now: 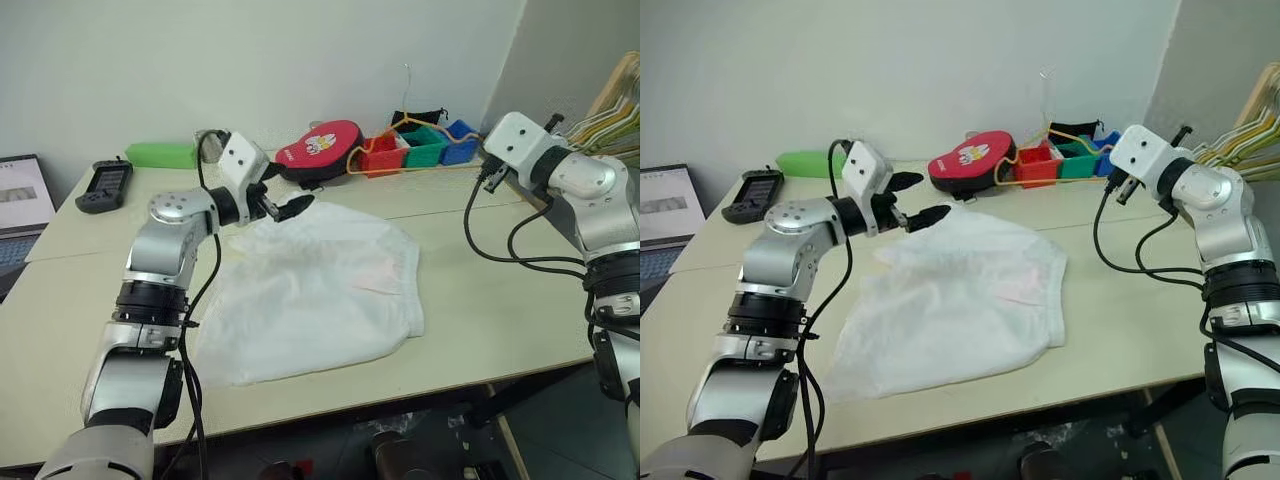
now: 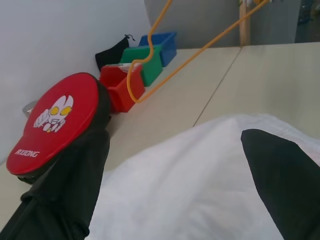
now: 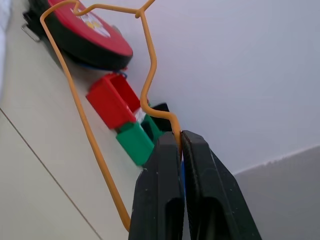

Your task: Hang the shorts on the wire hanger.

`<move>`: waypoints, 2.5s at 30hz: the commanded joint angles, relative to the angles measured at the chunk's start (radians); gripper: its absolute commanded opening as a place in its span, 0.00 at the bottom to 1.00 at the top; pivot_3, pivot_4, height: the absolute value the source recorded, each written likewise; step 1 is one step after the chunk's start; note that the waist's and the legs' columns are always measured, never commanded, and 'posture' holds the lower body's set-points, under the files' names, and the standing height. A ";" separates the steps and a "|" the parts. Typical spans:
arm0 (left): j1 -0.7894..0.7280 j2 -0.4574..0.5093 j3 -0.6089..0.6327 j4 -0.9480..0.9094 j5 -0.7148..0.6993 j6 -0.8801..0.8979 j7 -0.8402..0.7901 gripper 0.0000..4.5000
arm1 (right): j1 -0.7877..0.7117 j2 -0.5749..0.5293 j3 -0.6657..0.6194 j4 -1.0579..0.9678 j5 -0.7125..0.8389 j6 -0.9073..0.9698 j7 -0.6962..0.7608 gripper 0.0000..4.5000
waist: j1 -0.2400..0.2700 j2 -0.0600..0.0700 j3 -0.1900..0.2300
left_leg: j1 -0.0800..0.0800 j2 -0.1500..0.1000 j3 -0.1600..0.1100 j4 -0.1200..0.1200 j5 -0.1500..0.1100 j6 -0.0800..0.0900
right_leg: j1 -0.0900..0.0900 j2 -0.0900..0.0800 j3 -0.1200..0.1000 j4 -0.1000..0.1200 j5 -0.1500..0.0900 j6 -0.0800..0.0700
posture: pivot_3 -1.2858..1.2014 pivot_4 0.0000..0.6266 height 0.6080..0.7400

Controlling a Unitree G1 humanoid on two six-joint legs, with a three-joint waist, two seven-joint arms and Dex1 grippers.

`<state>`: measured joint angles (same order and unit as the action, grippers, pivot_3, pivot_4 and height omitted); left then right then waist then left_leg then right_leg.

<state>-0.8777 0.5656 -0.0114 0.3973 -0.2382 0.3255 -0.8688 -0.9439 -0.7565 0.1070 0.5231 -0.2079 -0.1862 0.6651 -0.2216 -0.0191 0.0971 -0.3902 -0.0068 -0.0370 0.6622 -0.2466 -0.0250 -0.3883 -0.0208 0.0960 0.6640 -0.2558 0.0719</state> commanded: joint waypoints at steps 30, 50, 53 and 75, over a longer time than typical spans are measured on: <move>-0.177 0.007 -0.119 0.489 0.170 -0.302 -0.486 0.94 | 0.125 0.017 -0.015 -0.401 0.087 -0.319 0.082 0.00 | -0.035 0.000 0.000 | 0.000 0.000 -0.001 0.000 0.000 0.000 | 0.000 -0.001 -0.001 0.001 0.001 -0.001 | 0.43 0.03 1.00; -0.170 0.014 -0.102 0.486 0.171 -0.297 -0.507 0.01 | 0.125 0.017 -0.006 -0.326 0.040 -0.365 0.065 0.00 | -0.034 0.000 0.000 | 0.000 0.000 -0.001 0.000 0.000 0.000 | 0.000 -0.001 -0.001 0.002 0.001 -0.001 | 0.43 0.04 1.00; -0.168 0.010 -0.099 0.487 0.173 -0.299 -0.504 0.01 | 0.119 0.021 -0.005 -0.324 0.042 -0.357 0.064 0.00 | -0.034 0.000 0.000 | 0.000 0.000 -0.001 0.000 0.000 0.000 | 0.000 -0.001 -0.001 0.002 0.001 -0.001 | 0.43 0.04 1.00; -0.080 0.011 -0.192 0.419 0.403 -0.656 -0.157 0.00 | 0.182 -0.069 0.008 -0.541 0.169 0.277 0.340 0.84 | -0.031 0.000 0.000 | 0.000 0.001 -0.003 0.002 0.000 0.000 | 0.000 -0.003 -0.002 0.005 0.001 -0.001 | 0.43 0.02 1.00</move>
<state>-0.9521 0.5645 -0.1917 0.8745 0.1379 -0.2770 -1.0604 -0.7207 -0.8179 0.1384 0.0331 -0.0578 0.0402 0.9953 -0.2530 -0.0193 0.0969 -0.3901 -0.0065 -0.0399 0.6644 -0.2463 -0.0247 -0.3888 -0.0236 0.0945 0.6697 -0.2550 0.0708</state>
